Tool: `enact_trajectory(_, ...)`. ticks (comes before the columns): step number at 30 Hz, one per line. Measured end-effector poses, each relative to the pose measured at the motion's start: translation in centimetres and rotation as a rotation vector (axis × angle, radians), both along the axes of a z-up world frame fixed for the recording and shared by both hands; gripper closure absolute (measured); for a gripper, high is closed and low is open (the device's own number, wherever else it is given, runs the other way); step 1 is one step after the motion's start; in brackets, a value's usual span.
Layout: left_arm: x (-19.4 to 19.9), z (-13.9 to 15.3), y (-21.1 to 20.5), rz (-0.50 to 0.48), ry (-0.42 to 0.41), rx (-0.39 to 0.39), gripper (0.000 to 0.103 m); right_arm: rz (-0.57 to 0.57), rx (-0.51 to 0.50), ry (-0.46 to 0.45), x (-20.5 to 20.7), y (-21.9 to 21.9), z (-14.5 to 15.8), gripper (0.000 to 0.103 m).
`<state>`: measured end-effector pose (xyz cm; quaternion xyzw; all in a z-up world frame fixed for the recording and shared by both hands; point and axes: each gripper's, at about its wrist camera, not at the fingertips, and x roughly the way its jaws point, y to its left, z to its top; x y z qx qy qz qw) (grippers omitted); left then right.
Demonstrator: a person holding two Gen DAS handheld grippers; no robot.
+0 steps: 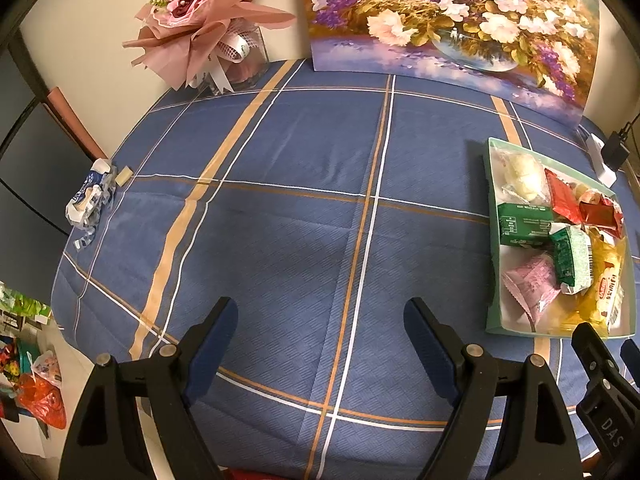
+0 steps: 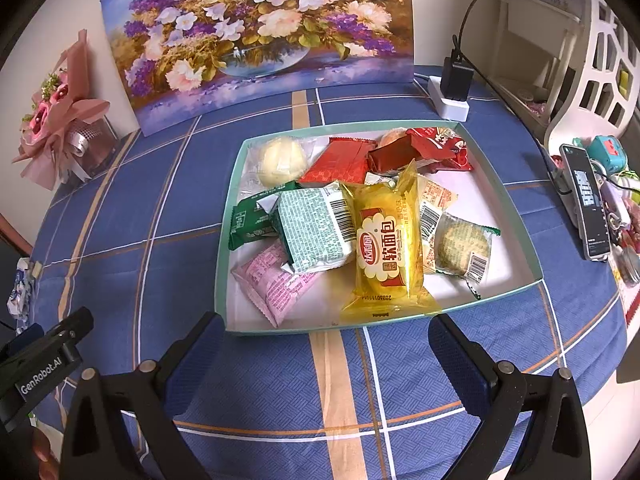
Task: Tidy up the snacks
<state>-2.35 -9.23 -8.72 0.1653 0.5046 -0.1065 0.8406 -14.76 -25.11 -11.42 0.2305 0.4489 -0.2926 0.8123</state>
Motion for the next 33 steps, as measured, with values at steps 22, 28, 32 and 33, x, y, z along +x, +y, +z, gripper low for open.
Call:
enact_trajectory(22, 0.18, -0.11, 0.26, 0.016, 0.006, 0.000, 0.017, 0.002, 0.002, 0.004, -0.02, -0.09, -0.13, 0.000)
enact_trajectory(28, 0.08, 0.04, 0.38, 0.017, -0.005, 0.003, 0.017, 0.002, 0.003, 0.004, -0.02, -0.09, -0.16, 0.000)
enact_trajectory(32, -0.06, 0.37, 0.47, 0.022, -0.025, 0.004, 0.017, 0.002, 0.003, 0.004, -0.02, -0.12, -0.16, 0.000)
enact_trajectory(33, -0.02, 0.32, 0.47, 0.020, -0.021, 0.003, 0.017, 0.002, 0.003, 0.004, -0.02, -0.10, -0.17, 0.000)
